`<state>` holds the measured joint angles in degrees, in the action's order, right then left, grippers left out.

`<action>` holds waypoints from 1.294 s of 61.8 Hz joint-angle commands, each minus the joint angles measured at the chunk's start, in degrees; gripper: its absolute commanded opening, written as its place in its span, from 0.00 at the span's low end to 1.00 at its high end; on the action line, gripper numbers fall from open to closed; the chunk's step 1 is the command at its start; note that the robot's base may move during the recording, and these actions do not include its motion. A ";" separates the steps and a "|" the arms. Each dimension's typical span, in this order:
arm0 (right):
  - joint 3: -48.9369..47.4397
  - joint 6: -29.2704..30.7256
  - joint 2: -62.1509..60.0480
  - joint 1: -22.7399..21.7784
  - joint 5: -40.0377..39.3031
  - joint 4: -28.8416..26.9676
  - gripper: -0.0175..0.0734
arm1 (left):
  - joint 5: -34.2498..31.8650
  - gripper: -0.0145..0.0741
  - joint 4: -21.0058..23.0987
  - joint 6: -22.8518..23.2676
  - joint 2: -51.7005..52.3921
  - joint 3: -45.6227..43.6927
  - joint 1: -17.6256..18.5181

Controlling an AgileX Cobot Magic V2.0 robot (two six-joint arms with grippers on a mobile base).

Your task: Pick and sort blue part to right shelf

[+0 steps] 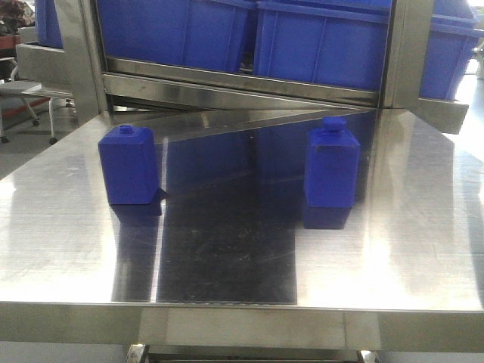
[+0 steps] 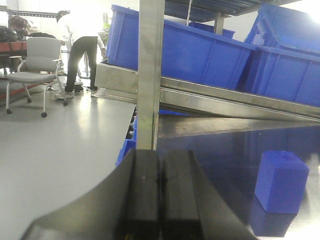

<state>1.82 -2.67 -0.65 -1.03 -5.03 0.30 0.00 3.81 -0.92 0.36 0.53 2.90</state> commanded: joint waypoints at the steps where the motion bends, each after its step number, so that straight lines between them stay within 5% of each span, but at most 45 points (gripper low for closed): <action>1: -1.31 0.22 -1.22 -0.33 -5.18 0.46 0.25 | -5.21 0.30 0.51 0.29 1.34 1.22 0.38; 58: -2.34 -0.17 -1.22 -0.33 -4.48 0.41 0.25 | -5.21 0.30 0.51 0.29 1.34 1.22 0.38; 80: -14.02 -0.17 1.61 -0.33 17.04 0.41 0.25 | -5.21 0.30 0.51 0.29 1.34 1.22 0.38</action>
<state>-7.91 -2.87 -0.65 -1.03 12.54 0.30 0.00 3.81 -0.92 0.36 0.53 2.90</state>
